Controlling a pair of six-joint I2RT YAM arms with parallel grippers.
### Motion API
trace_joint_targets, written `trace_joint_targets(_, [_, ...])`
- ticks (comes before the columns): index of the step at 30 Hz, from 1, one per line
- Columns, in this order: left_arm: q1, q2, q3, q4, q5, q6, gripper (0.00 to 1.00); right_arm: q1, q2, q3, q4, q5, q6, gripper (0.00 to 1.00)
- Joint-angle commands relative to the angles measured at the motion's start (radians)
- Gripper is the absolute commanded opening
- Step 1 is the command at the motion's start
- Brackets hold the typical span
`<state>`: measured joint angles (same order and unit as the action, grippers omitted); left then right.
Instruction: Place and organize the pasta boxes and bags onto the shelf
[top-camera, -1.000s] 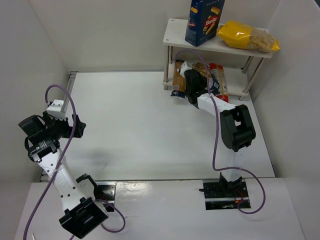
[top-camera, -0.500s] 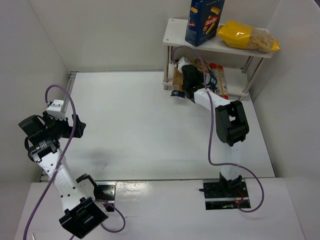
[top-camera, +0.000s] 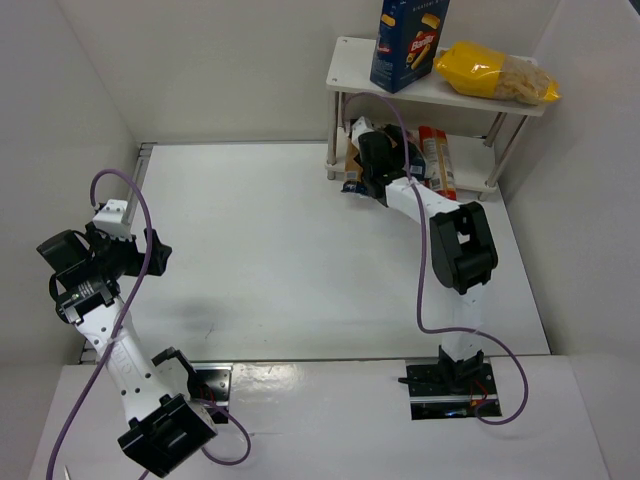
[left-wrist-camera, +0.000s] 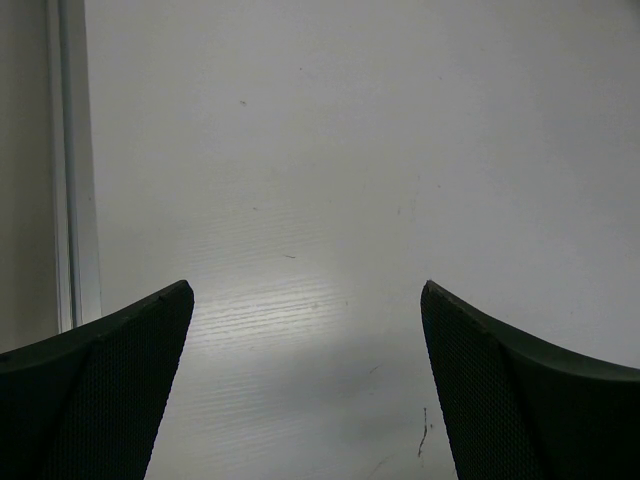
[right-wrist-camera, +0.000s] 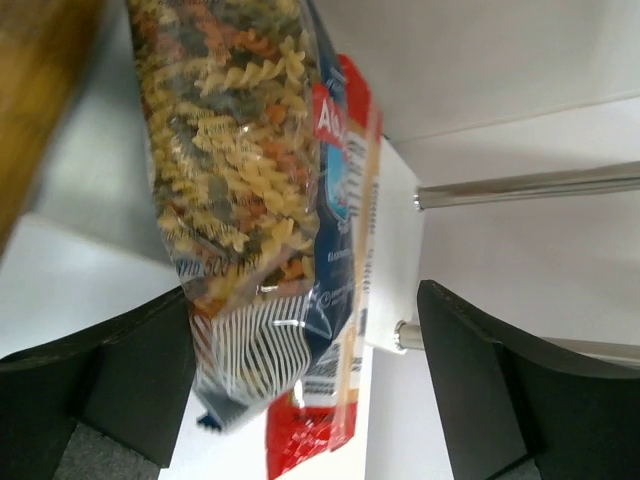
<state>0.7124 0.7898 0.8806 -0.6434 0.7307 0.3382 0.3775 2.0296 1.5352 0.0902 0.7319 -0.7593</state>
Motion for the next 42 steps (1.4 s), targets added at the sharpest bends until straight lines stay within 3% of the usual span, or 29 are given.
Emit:
trace_joint_targets(1, [0.007,-0.003,-0.002,0.019,0.022,0.009,1.0,0.034,-0.103,-0.026,0.014,-0.011,0.046,0.91])
trace_joint_targets(13, [0.007,-0.023,-0.002,0.019,0.022,0.009,1.0,0.121,-0.304,-0.187,-0.17,-0.136,0.181,0.97])
trace_joint_targets(19, [0.007,-0.041,-0.002,0.019,0.022,0.009,1.0,0.133,-0.494,-0.272,-0.372,-0.461,0.239,0.99])
trace_joint_targets(22, [0.007,-0.05,-0.002,0.019,0.022,0.009,1.0,0.133,-0.629,-0.352,-0.461,-0.697,0.239,0.99])
trace_joint_targets(23, [0.007,-0.06,-0.002,0.019,0.022,0.009,1.0,0.1,-0.661,-0.368,-0.487,-0.835,0.239,0.99])
trace_joint_targets(26, [0.007,-0.06,-0.002,0.019,0.022,-0.002,1.0,0.008,-0.768,-0.426,-0.579,-1.061,0.239,0.99])
trace_joint_targets(29, [0.007,-0.069,-0.002,0.019,0.022,-0.002,1.0,-0.066,-0.854,-0.515,-0.604,-1.135,0.268,0.99])
trace_joint_targets(37, [0.007,-0.078,-0.011,0.039,0.004,-0.021,1.0,-0.366,-1.02,-0.603,-0.595,-1.187,0.431,0.99])
trace_joint_targets(42, [0.007,-0.078,-0.011,0.048,-0.008,-0.03,1.0,-0.575,-1.161,-0.662,-0.569,-1.093,0.531,0.99])
